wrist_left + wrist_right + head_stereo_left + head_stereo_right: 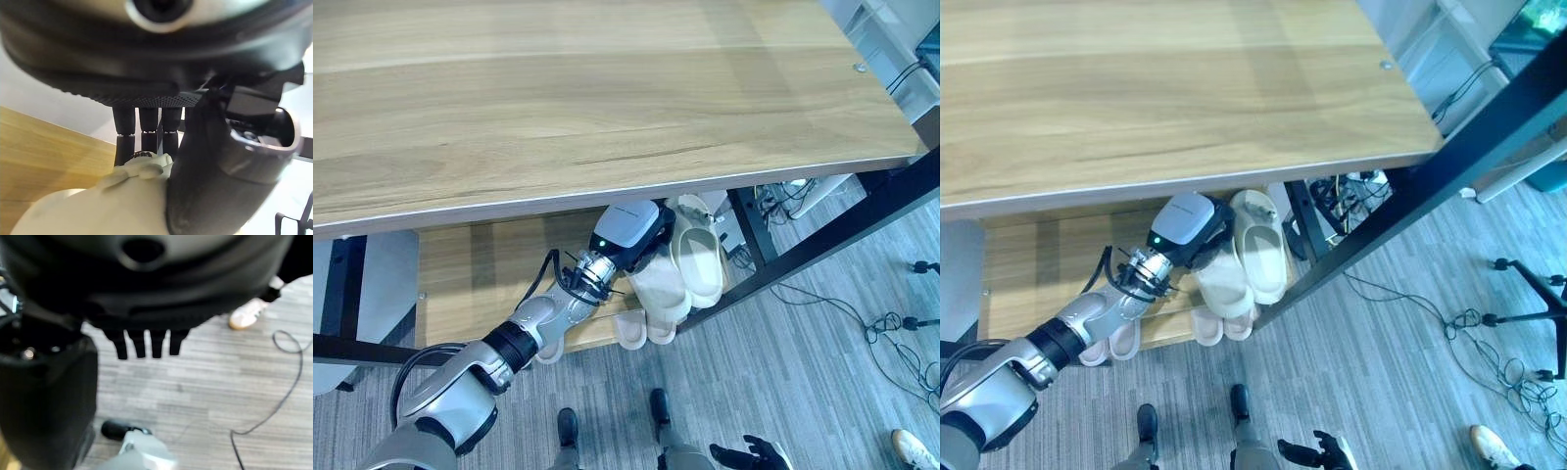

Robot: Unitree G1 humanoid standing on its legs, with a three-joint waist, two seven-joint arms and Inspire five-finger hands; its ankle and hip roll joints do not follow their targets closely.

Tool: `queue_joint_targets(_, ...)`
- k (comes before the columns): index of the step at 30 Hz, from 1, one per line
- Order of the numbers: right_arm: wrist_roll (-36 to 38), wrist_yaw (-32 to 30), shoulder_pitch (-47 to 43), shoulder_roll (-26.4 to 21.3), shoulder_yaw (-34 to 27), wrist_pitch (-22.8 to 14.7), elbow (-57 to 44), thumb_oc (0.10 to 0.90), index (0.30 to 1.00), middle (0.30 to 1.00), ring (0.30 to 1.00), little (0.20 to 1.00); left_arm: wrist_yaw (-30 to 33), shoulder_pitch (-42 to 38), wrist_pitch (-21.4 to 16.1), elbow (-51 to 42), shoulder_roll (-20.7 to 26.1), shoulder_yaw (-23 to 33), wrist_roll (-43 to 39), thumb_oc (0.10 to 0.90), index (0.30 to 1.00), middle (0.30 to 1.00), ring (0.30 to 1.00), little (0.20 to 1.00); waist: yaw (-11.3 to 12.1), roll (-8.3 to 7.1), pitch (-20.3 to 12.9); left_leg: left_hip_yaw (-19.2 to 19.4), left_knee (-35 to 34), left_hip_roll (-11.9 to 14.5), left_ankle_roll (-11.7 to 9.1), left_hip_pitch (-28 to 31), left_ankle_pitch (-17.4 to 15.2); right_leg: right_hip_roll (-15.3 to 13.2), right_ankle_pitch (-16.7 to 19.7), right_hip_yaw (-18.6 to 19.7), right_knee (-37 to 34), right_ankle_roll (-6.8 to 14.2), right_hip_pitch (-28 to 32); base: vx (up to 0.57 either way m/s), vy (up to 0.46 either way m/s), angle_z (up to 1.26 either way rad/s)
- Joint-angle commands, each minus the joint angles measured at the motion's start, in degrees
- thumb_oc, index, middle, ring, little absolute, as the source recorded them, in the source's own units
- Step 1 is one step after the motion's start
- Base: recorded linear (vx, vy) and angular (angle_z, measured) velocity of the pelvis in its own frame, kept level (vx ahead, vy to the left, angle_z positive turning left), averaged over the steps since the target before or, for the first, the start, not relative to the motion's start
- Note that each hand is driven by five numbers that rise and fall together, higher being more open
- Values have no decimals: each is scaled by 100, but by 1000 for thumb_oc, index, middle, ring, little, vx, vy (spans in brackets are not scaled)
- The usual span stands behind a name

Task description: Arrange the slippers neatly on the shoe rack.

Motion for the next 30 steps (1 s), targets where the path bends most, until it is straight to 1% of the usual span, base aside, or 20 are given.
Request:
queue_joint_targets(1, 236, -256, -200, -494, 100, -70, 129, 800, 900, 900, 900, 900, 117, -737, -34, 547, -427, 0, 261, 400, 300, 300, 300, 300, -7, 160, 169, -280, 15, -243, 213, -202, -251, -116, -229, -263, 75, 370, 10, 0, 0, 0)
queue_joint_targets(4, 236, -252, -228, -511, 132, -92, 128, 800, 900, 900, 900, 900, 167, -778, 94, 929, -490, -41, 381, 400, 300, 300, 300, 300, -10, 164, 170, -280, 15, -250, 215, -216, -252, -126, -214, -272, 69, 378, -2, 0, 0, 0)
queue_joint_targets(10, 220, -273, -207, -533, 119, -119, 148, 800, 900, 900, 900, 900, 178, -806, 197, 1101, -437, -4, 484, 400, 300, 300, 300, 300, 2, 181, 120, -276, 15, -248, 211, -198, -278, -126, -234, -281, 62, 376, 8, 0, 0, 0)
queue_joint_targets(11, 228, -273, -202, -547, 108, -130, 149, 800, 900, 900, 900, 900, 172, -800, 211, 1174, -438, 10, 512, 627, 641, 641, 641, 641, 4, 180, 98, -275, 15, -248, 207, -175, -288, -118, -244, -291, 57, 376, 31, 0, 0, 0)
queue_joint_targets(12, 228, -273, -202, -548, 107, -130, 149, 800, 900, 900, 900, 900, 174, -800, 210, 1177, -440, 10, 512, 750, 825, 825, 825, 825, 4, 181, 99, -276, 15, -248, 207, -173, -289, -117, -244, -291, 56, 375, 32, 0, 0, 0)
queue_joint_targets(13, 208, -293, -197, -544, 113, -153, 128, 800, 900, 900, 900, 900, 223, -782, 251, 1171, -396, 65, 559, 800, 900, 900, 900, 900, 9, 177, 80, -276, 15, -247, 206, -149, -301, -110, -258, -297, 54, 372, 51, 0, 0, 0)
queue_joint_targets(27, 251, -229, -217, -462, 108, -142, 119, 800, 900, 900, 900, 900, 121, -626, 284, 1028, -148, 337, 359, 800, 900, 900, 900, 900, 76, 155, 109, -299, 15, -241, 208, -49, -320, -101, -267, -333, 55, 356, 145, 0, 0, 0)
queue_joint_targets(30, 251, -213, -204, -420, 101, -122, 93, 800, 900, 900, 900, 900, 108, -553, 251, 812, -64, 492, 247, 800, 900, 900, 900, 900, 105, 153, 94, -310, 15, -252, 216, -15, -325, -98, -281, -333, 60, 348, 190, 0, 0, 0)
